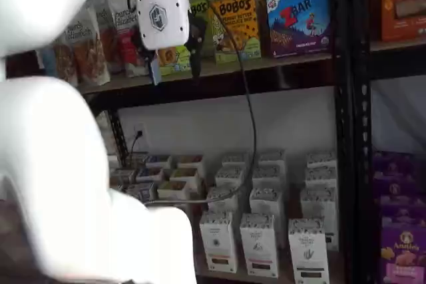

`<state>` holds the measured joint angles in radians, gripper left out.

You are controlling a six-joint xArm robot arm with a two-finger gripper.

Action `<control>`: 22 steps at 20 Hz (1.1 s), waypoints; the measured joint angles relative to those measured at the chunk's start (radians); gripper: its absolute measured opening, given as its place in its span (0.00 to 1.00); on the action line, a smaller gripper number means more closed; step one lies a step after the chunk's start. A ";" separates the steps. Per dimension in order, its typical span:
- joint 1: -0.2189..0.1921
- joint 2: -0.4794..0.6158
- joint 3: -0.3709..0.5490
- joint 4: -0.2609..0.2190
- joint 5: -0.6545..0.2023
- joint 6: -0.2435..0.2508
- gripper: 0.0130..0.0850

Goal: Pick up the white box with a green strip in the middle, on the bottom shelf, the sixth box from the left

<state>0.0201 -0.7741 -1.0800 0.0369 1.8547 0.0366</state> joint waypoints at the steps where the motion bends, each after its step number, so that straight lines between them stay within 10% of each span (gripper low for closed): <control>1: -0.008 0.002 -0.002 0.013 0.004 -0.005 1.00; 5: -0.054 0.004 0.000 0.073 0.006 -0.032 1.00; 10: -0.029 -0.008 0.045 0.018 -0.043 -0.026 1.00; 22: -0.072 0.008 0.404 -0.017 -0.471 -0.080 1.00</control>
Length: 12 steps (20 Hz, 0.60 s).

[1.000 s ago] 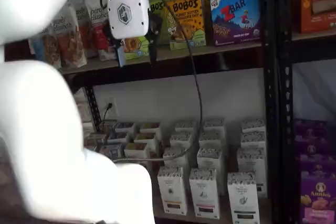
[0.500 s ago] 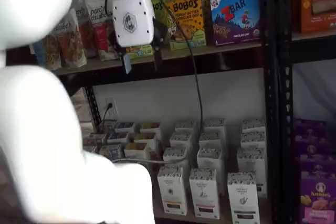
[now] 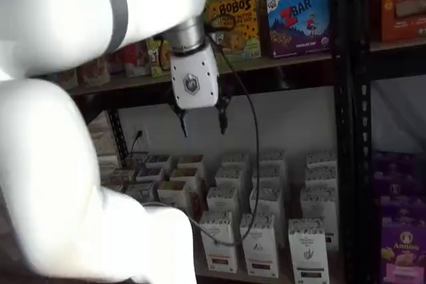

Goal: Pick up the white box with a green strip in the middle, on the bottom shelf, the sixth box from the left

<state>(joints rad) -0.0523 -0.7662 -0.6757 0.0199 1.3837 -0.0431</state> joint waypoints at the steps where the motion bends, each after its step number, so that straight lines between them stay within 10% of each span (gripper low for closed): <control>1: -0.007 0.019 0.027 -0.001 -0.040 -0.007 1.00; 12: -0.042 0.175 0.182 -0.002 -0.337 -0.047 1.00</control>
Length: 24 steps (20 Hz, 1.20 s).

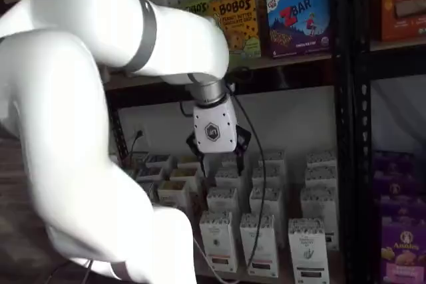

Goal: Pick up the white box with a green strip in the middle, on the bottom shelf, the sixth box from the left

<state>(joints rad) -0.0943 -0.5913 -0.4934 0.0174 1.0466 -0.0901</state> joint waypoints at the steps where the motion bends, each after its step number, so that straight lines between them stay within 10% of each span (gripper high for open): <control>1: 0.005 0.014 0.015 -0.010 -0.031 0.010 1.00; 8: 0.032 0.127 0.107 -0.045 -0.239 0.059 1.00; 12: 0.046 0.212 0.148 -0.154 -0.379 0.159 1.00; 24: 0.047 0.556 0.109 -0.103 -0.664 0.128 1.00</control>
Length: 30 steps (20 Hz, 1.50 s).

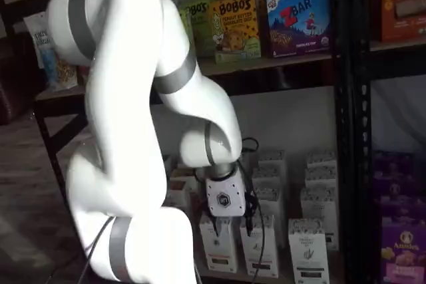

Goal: Pick up the white box with a green strip in the middle, on the bottom shelf, the sixth box from the left

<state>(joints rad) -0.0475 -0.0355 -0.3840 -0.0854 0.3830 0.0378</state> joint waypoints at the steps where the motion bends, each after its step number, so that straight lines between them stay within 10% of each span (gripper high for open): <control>1: -0.002 0.025 -0.005 0.022 -0.027 -0.021 1.00; 12: -0.089 0.329 -0.189 0.093 -0.141 -0.177 1.00; 20: -0.154 0.519 -0.370 0.020 -0.177 -0.171 1.00; 24: -0.163 0.587 -0.445 0.116 -0.173 -0.275 1.00; 30: -0.191 0.650 -0.525 0.129 -0.177 -0.314 1.00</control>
<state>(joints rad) -0.2389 0.6146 -0.9087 0.0434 0.2061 -0.2767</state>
